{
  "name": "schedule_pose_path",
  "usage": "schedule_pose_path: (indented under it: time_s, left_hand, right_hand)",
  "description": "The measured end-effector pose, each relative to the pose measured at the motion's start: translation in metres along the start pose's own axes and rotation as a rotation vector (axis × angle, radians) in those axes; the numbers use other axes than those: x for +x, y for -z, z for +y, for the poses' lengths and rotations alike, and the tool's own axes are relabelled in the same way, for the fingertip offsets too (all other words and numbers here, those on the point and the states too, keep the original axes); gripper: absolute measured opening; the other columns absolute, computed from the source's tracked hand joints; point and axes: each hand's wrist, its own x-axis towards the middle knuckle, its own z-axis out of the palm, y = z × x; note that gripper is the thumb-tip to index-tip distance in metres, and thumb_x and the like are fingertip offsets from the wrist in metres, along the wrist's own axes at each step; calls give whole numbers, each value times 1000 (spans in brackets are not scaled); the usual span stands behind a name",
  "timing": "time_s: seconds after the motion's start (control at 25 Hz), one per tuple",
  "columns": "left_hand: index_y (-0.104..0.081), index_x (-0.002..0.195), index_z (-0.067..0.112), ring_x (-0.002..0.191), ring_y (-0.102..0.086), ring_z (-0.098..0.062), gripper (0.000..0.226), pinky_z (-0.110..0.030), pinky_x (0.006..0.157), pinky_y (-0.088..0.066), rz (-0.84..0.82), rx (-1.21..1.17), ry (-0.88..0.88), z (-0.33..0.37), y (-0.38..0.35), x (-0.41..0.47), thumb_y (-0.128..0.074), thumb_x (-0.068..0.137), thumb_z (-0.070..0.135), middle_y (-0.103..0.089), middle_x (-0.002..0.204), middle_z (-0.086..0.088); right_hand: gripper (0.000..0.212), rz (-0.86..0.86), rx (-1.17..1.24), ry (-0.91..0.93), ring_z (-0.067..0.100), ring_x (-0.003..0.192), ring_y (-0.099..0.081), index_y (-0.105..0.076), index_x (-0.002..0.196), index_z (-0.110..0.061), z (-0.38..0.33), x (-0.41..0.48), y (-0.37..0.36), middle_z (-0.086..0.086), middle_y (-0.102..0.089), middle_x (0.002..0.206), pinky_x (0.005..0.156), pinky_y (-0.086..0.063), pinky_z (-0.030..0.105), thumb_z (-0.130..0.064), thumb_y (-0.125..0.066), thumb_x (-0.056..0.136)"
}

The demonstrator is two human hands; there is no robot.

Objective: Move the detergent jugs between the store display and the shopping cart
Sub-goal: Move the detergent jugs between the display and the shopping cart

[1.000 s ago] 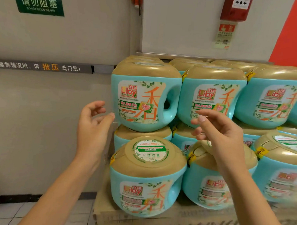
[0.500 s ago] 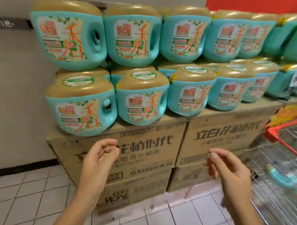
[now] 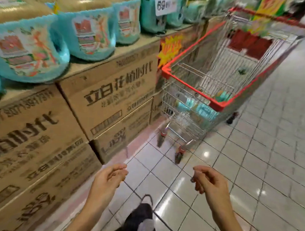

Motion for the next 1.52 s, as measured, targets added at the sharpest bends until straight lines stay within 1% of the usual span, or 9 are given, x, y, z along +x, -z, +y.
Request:
schedule_pose_path:
  time_s: [0.4,0.64,0.76,0.96,1.08,1.2,1.28,1.4,1.52]
  left_hand:
    - [-72,92,26,76,-66,-2,19,-22,70,-49,-288,107,-175,132,-175,159,-64,89,9,-74,81,9]
    - [-72,96,19,69,-64,-1,17,-10,58,-49,-331,57,-263,198,-282,221,-62,90,7,-73,82,3]
    - [-71,96,20,71,-61,2,17,-6,64,-45,-272,75,-381,218,-343,246,-62,90,7,-71,85,4]
    - [-65,105,12,82,-59,-11,18,-12,73,-46,-182,88,-414,259,-464,290,-59,92,2,-68,94,-8]
    - [-63,111,11,90,-61,-20,21,-24,82,-49,-125,119,-353,275,-524,318,-57,92,4,-69,101,-10]
    - [-64,113,10,77,-56,-15,23,-20,70,-45,-103,184,-314,285,-567,354,-59,91,6,-65,91,-3]
    - [-64,109,18,71,-55,-12,20,-21,67,-45,-85,209,-301,294,-591,389,-59,91,11,-65,86,3]
    - [-62,105,27,62,-54,-6,19,-9,49,-42,-11,221,-230,303,-626,462,-57,90,16,-64,82,8]
    - [-61,88,19,63,-50,-13,9,-22,54,-41,-29,127,-6,292,-661,527,-56,92,13,-60,79,-4]
  right_hand:
    - [16,251,35,23,9,55,-55,-70,92,-13,-65,153,92,7,-67,67,52,-45,18,-3,-57,92]
    - [18,314,53,103,8,54,-55,-67,96,-15,-101,255,161,2,-67,64,52,-46,18,-2,-57,90]
    - [21,284,39,158,8,53,-54,-67,94,-17,-111,321,200,2,-65,62,52,-46,18,1,-56,89]
    - [21,140,-82,220,5,55,-55,-65,89,-16,-142,441,268,16,-59,71,52,-45,14,3,-57,90]
    - [16,66,-209,270,8,69,-57,-65,91,-19,-168,516,308,10,-62,79,62,-49,20,-4,-60,91]
    - [11,-16,-345,290,15,77,-57,-65,100,-13,-185,600,330,7,-62,86,73,-51,34,-8,-59,92]
    - [12,-146,-477,295,15,72,-58,-64,103,-13,-192,660,334,4,-62,84,68,-51,34,-12,-59,92]
    - [17,-349,-652,240,16,69,-60,-62,106,-8,-190,758,325,8,-65,84,61,-51,31,-18,-60,92]
    - [17,-533,-754,55,17,70,-57,-58,106,-10,-168,844,315,9,-62,88,57,-48,27,-18,-62,92]
